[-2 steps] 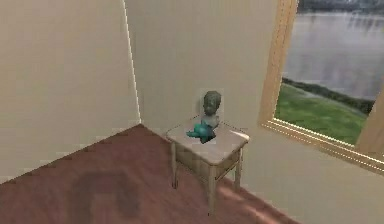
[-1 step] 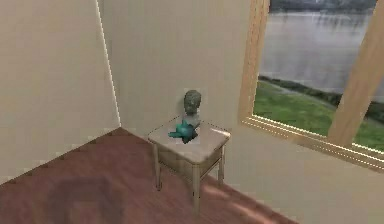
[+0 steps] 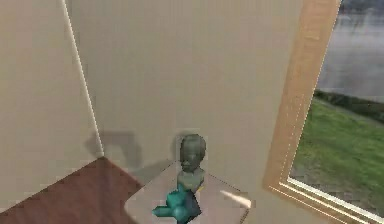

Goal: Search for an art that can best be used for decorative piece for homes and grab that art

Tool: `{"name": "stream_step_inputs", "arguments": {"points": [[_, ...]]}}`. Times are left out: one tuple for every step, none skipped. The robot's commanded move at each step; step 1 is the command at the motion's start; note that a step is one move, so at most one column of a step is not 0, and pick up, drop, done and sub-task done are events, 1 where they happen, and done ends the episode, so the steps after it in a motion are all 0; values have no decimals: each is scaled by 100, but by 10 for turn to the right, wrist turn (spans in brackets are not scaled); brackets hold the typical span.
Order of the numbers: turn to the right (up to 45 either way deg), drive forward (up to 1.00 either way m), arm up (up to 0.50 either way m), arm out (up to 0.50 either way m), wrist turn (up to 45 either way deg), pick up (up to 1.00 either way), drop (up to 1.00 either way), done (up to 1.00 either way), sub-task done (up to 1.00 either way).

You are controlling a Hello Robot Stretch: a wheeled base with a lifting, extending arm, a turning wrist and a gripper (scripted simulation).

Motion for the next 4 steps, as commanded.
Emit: {"name": "stream_step_inputs", "arguments": {"points": [[-450,0,0,0,0,0,0,0,0],[-390,0,0,0,0,0,0,0,0],[0,0,50,0,0,0,0,0,0],[0,0,18,0,0,0,0,0,0]]}}
